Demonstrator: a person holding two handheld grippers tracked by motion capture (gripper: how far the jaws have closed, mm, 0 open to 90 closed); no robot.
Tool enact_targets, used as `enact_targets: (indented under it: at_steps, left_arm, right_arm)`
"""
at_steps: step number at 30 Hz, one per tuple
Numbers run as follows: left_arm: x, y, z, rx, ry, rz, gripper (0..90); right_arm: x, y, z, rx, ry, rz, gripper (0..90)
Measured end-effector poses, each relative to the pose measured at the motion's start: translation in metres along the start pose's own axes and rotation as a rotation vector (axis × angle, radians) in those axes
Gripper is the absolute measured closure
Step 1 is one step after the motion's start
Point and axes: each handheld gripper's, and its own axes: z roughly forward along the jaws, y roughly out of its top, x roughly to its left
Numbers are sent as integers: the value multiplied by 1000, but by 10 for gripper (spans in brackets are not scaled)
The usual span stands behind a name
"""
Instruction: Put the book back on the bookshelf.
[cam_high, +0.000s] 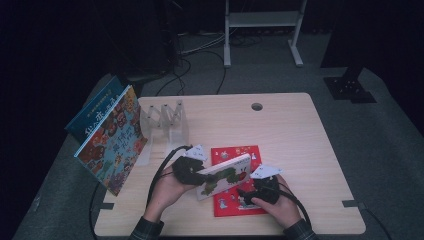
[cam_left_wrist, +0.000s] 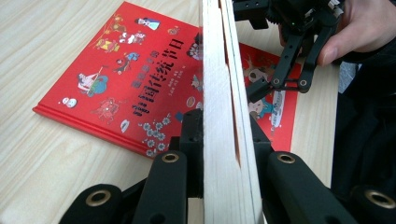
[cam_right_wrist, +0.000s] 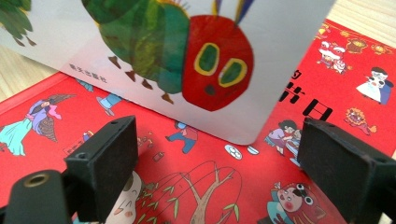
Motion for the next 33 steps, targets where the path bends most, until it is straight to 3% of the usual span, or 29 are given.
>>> enact_targets:
  at_steps: [18,23,33]
  left_arm:
    - [11,-17,-44,-33,55,-70,757]
    - [15,-26,-64,-54,60,-104,756]
    - [20,-48,-110,-85,138,-160,756]
  right_arm:
    - [0,0,0,-3,4,5,115]
    - [0,-1,0,-6,6,0,115]
    - [-1,-1,1,-10,7,3,115]
